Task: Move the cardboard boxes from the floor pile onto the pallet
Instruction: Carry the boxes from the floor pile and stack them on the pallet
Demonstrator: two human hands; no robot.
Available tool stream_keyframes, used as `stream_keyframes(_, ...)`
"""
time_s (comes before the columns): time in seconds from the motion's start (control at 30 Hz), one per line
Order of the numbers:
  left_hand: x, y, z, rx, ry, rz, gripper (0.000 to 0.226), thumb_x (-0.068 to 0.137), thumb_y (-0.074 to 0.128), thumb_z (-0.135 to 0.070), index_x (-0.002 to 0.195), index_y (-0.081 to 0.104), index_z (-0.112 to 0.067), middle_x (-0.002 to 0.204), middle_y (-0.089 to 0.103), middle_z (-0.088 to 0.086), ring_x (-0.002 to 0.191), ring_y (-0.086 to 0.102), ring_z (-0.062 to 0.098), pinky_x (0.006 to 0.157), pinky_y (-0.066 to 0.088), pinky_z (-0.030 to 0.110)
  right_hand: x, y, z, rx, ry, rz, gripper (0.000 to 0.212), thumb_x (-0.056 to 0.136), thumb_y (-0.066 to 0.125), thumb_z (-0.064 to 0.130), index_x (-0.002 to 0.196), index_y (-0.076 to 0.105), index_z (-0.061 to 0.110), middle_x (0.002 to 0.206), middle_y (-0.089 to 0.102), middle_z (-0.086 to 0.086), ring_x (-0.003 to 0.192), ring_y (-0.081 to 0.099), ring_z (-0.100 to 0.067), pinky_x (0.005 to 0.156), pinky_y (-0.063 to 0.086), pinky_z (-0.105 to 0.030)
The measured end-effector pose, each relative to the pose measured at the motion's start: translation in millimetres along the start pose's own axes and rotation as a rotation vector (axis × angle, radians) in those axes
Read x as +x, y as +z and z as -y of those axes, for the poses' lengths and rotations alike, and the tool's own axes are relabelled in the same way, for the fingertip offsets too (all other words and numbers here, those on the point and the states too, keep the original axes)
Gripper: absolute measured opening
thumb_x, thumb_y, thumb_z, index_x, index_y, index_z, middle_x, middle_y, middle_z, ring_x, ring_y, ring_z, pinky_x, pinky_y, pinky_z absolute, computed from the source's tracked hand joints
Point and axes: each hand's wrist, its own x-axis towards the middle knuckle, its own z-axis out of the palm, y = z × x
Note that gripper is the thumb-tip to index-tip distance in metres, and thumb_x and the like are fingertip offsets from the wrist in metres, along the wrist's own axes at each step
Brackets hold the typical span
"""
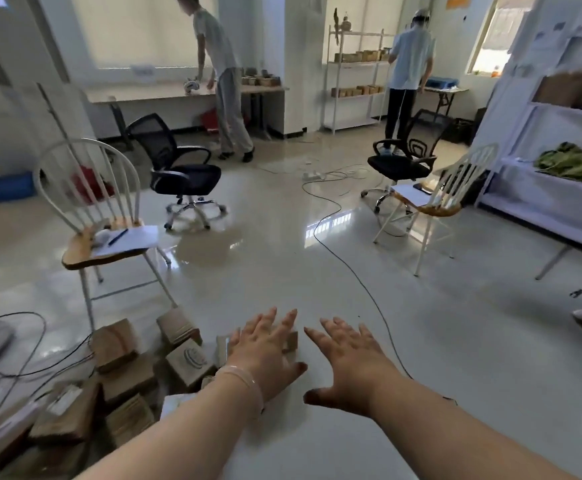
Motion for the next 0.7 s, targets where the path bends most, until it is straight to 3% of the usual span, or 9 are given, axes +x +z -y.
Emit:
stream_keyframes(0.43,53.2,-35.4,52.7,0.007,-0.261,-0.069,0.088,0.088,0.05,-0.063,0.149,-0.013,-0.05,0.164,-0.01,-0.009,0.15,-0.007,0.019,0.119,-0.005,0.047,126.3,-44.2,11.6,-0.07,-0.274,0.053,0.102,0.083,0.055,0.071,0.155,-0.011,0.04,0.165,-0.015,0.006,0.149,-0.019,-0.013,0.12,-0.015,-0.043)
stream_keyframes(0.7,91.0,-46.4,36.6,-0.055,-0.539,-0.149,0.086,0.09,0.045,-0.067,0.15,-0.013,-0.047,0.164,-0.011,-0.005,0.15,-0.009,0.023,0.118,-0.004,0.049,199.9,-72.6,-24.2,-0.166,-0.441,0.063,0.103,0.079,0.045,0.082,0.154,-0.012,0.041,0.165,-0.015,0.005,0.15,-0.019,-0.017,0.12,-0.012,-0.049)
